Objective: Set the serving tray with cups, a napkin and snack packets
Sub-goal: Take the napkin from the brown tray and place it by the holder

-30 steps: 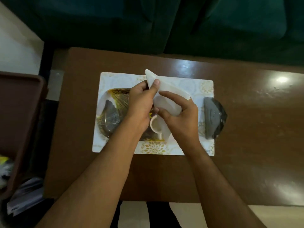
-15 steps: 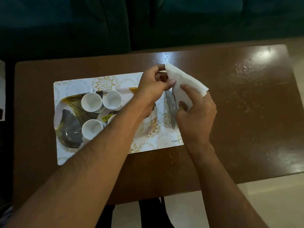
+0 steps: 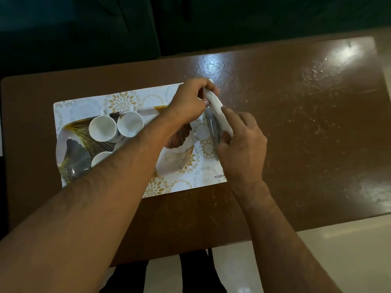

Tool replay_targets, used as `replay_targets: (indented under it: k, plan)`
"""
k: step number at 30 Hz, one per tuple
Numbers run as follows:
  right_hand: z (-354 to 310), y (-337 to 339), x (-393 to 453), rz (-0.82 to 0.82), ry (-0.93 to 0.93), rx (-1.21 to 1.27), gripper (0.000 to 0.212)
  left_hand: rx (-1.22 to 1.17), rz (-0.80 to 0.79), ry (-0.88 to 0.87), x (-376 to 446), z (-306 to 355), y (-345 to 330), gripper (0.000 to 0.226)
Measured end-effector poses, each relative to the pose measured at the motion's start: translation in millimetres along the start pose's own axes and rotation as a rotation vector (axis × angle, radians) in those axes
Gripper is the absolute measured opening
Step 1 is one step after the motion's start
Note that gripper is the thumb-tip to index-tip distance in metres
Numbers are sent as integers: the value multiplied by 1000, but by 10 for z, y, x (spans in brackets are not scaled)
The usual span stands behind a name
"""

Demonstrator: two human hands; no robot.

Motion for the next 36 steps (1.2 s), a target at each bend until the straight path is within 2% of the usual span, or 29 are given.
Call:
replay_targets:
  k: [5,10,18,26,36]
  plan:
    - [51,-6,-17,-15,12,36,55,152,52,-11,89,-83,-91,27]
    - [67,-16,-10,-10,3,54,48,274,115,-5,91,-158,-147,41]
    - [106,-67,-34,21,-25,65,33,277,95,-16,18,-163,-187,48]
    - [152,-134,-36,112,15,86,21,257,87,14,-48,-193,-224,37]
    - [191,-213,-82,168,10,98,22,258,62,-22,-94,-178,-246,34]
Point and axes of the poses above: each hand's wrist, its own x-axis towards the middle knuckle, its own y-axis out of the back of the hand, z = x × y, the point moved 3 cm from there along x, towards the middle knuckle, and after that the axes turned 2 degrees about y, right-handed, at the moved point
